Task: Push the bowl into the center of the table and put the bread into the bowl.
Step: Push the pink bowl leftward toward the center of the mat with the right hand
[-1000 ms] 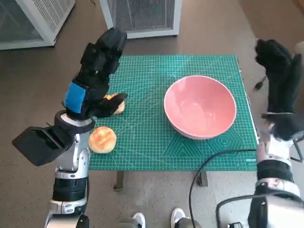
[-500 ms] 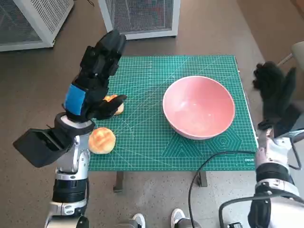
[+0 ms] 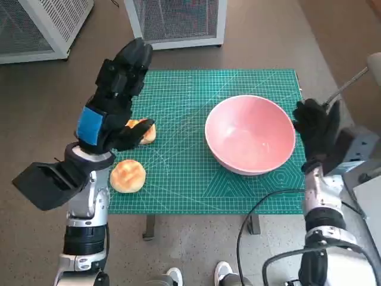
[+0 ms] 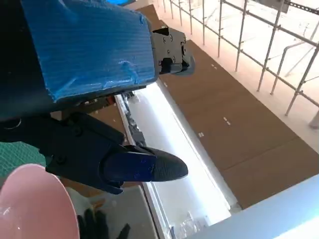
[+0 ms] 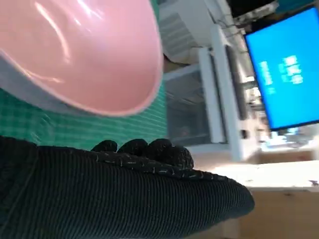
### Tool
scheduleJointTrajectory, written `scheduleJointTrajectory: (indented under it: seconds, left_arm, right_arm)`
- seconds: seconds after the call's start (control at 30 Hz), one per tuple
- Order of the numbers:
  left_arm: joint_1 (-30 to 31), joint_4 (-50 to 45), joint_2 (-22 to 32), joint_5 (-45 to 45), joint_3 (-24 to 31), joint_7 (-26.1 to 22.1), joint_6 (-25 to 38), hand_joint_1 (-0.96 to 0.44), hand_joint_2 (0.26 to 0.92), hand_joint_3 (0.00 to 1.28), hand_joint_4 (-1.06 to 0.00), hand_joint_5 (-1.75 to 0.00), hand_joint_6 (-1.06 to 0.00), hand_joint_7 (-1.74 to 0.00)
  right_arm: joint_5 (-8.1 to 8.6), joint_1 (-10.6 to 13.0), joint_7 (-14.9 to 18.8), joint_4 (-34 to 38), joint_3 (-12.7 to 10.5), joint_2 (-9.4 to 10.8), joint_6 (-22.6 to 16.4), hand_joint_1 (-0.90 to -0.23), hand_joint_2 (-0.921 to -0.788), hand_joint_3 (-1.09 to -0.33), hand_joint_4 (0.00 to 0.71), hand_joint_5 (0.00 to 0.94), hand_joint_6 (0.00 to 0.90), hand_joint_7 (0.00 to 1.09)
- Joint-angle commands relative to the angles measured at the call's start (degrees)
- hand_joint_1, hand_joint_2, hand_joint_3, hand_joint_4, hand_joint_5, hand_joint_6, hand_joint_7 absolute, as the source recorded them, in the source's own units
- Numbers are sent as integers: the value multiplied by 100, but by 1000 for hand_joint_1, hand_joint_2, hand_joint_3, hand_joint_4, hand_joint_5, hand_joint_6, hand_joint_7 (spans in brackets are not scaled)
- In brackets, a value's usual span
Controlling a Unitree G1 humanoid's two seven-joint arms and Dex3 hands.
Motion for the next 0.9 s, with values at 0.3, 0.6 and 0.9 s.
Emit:
scheduleJointTrajectory:
  seconds: [0.3,0.6,0.9]
  left_arm:
    - [225,-206,176,40,84,42,19,-665,921,305,-130,-10,1,-460]
    - [334,-289,234,61,106,112,34,-673,921,302,-130,-8,0,-456]
    - [454,-414,239,60,111,169,60,-672,921,301,-133,-8,0,-453]
  right_arm:
    - [353,36,209,87,-469,482,383,-537,-921,-735,163,9,63,414]
    - [691,-173,515,67,-779,786,457,-530,-921,-725,109,0,54,415]
    - [1080,-408,699,81,-1119,1066,699,-475,-921,-782,93,3,24,436]
